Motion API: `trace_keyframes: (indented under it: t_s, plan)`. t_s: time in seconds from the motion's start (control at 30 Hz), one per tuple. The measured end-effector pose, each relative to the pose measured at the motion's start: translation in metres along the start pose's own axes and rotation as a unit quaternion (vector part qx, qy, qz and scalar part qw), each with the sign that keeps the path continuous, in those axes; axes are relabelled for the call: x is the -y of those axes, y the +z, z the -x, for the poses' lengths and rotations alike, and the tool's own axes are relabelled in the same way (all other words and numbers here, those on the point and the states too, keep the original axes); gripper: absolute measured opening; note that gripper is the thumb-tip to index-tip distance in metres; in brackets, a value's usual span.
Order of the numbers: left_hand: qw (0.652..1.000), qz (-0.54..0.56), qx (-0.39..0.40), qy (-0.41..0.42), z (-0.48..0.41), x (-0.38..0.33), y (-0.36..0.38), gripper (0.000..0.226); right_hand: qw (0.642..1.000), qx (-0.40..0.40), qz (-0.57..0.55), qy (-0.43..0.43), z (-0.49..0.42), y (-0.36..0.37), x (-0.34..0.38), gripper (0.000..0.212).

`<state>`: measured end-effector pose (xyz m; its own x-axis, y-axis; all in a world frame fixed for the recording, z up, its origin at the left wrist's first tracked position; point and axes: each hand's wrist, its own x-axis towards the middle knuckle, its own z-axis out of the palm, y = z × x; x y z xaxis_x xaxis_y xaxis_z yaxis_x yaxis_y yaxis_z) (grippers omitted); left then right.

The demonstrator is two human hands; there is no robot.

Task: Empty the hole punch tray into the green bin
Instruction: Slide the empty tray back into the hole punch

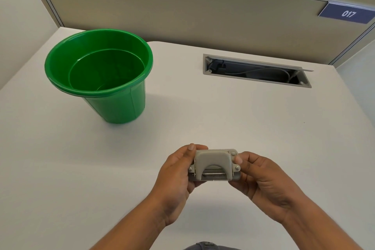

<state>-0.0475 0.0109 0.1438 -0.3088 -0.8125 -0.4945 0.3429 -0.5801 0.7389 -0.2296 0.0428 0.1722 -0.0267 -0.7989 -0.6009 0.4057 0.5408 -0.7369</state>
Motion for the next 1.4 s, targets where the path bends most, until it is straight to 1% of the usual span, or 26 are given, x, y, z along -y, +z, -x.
trace_keyframes:
  t_s: [0.1,0.2,0.23,0.27,0.4,0.47,0.6,0.67,0.8,0.87,0.93,1.03,1.1,1.2,1.3,1.4]
  plan:
    - [1.000,-0.002,0.024,0.001,-0.002,-0.004,0.000,0.032,1.000,-0.010,0.004,-0.015,-0.001,0.001,0.004,0.029]
    - [0.999,-0.022,0.033,-0.002,-0.005,-0.008,-0.001,0.029,0.999,-0.018,0.017,-0.025,-0.001,-0.001,0.006,0.015]
    - [0.999,-0.033,0.037,-0.003,-0.005,-0.009,-0.001,0.029,0.999,-0.017,0.028,-0.026,-0.001,-0.001,0.007,0.014]
    - [0.998,-0.040,0.040,-0.004,-0.005,-0.009,-0.001,0.029,0.999,-0.016,0.043,-0.025,-0.001,-0.002,0.007,0.015]
    - [0.998,-0.035,0.040,-0.018,-0.007,-0.008,-0.002,0.028,0.994,-0.019,0.104,-0.009,-0.003,-0.003,0.007,0.031]
    - [0.999,-0.029,0.035,-0.024,-0.008,-0.008,-0.002,0.026,0.994,-0.026,0.109,-0.009,-0.005,-0.004,0.006,0.031]
    - [0.997,-0.057,0.036,-0.025,-0.010,-0.007,-0.001,0.028,0.996,-0.041,0.084,-0.005,-0.008,-0.005,0.001,0.033]
    - [0.997,-0.067,0.039,-0.028,-0.011,-0.008,-0.002,0.031,0.997,-0.045,0.065,-0.008,-0.008,-0.006,-0.001,0.028]
    - [0.998,-0.030,0.044,-0.036,-0.010,-0.011,-0.007,0.025,0.999,-0.039,0.036,0.000,-0.007,-0.007,-0.007,0.026]
    - [0.998,-0.011,0.035,-0.042,-0.008,-0.010,-0.008,0.024,0.999,-0.027,0.018,0.006,-0.006,-0.010,-0.006,0.023]
    - [0.999,0.009,0.024,-0.043,-0.007,-0.009,-0.009,0.029,1.000,-0.005,-0.001,0.007,-0.004,-0.012,-0.003,0.029]
    - [0.998,0.036,0.024,-0.039,-0.008,-0.007,-0.008,0.033,0.999,0.041,0.023,-0.002,-0.001,-0.013,-0.003,0.037]
    - [0.998,0.041,0.024,-0.040,-0.009,-0.007,-0.007,0.032,0.998,0.026,0.051,-0.015,-0.002,-0.012,-0.006,0.040]
    - [0.998,0.043,0.027,-0.043,-0.011,-0.005,-0.005,0.032,0.996,-0.027,0.079,-0.038,-0.004,-0.012,-0.010,0.034]
    - [0.999,0.024,0.025,-0.039,-0.013,-0.003,-0.006,0.032,0.995,-0.044,0.087,-0.031,-0.003,-0.010,-0.013,0.031]
    - [0.999,0.010,0.013,-0.046,-0.014,0.002,-0.006,0.027,0.993,-0.057,0.103,-0.019,-0.004,-0.011,-0.017,0.030]
